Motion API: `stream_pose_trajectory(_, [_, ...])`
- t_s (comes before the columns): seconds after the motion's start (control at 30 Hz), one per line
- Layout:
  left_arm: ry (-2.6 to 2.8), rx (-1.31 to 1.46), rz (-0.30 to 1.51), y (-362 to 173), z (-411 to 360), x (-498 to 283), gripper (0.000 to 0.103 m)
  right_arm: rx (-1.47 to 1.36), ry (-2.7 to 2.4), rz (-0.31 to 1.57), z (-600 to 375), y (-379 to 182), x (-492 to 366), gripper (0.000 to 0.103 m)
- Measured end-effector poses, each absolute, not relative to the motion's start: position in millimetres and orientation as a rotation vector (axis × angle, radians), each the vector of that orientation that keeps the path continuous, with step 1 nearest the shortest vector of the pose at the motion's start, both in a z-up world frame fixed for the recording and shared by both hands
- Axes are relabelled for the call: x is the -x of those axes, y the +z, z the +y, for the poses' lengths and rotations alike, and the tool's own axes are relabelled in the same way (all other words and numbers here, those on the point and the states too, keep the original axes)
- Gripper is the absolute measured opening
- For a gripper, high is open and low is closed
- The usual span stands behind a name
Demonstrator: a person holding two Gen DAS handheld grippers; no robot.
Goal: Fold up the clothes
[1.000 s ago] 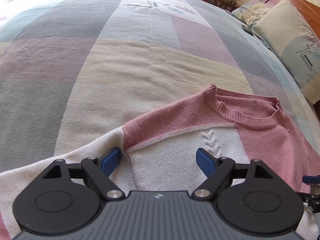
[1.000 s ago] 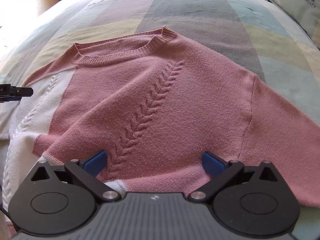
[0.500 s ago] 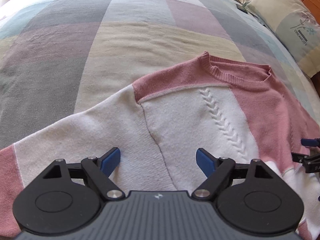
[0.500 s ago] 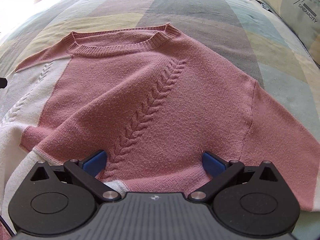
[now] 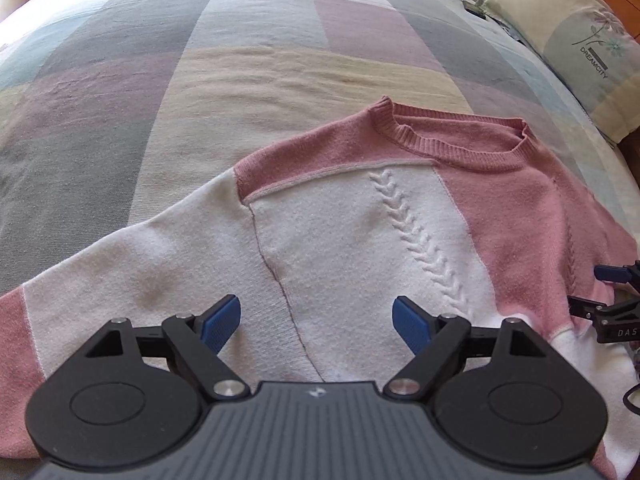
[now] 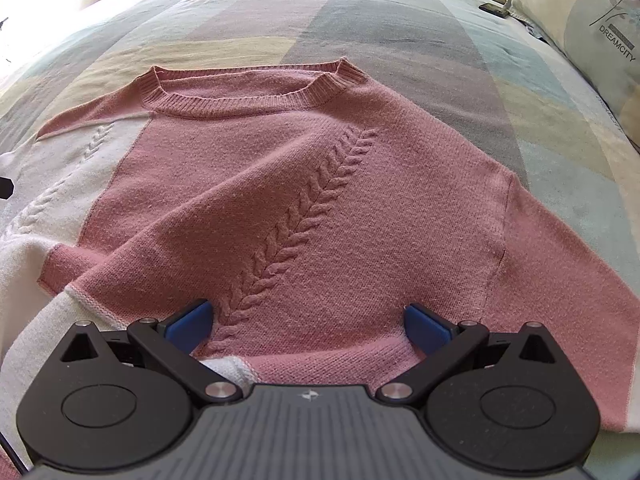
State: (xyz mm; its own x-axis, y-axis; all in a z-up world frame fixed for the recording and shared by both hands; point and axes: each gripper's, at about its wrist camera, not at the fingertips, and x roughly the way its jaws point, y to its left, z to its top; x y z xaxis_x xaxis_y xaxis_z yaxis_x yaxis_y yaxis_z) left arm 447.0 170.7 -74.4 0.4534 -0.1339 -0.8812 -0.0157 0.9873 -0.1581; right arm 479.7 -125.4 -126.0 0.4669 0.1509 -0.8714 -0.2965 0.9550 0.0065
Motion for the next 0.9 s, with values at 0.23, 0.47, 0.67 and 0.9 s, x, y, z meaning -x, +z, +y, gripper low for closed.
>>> stream_pose_trajectory(0.23, [-0.185, 0.144, 1.087, -70.8, 135.1, -444.4, 0.083, 0.170, 0.271, 1.094, -121.1, -125.9, -484.7, 0.103])
stream_pose_trajectory(0.47, [-0.239, 0.138, 1.132, -94.5, 117.3, -453.0, 0.084, 0.148, 0.263, 1.039, -122.5, -127.9, -479.9, 0.103])
stream_pose_trajectory(0.67, [-0.230, 0.117, 1.090, -78.2, 138.8, -463.4, 0.084, 0.169, 0.267, 1.057, -123.8, -121.6, -478.3, 0.103])
stream_pose_trajectory(0.9, [-0.141, 0.067, 1.082, -87.2, 173.6, -481.1, 0.084, 0.167, 0.229, 1.104, -113.6, -102.7, -483.0, 0.103])
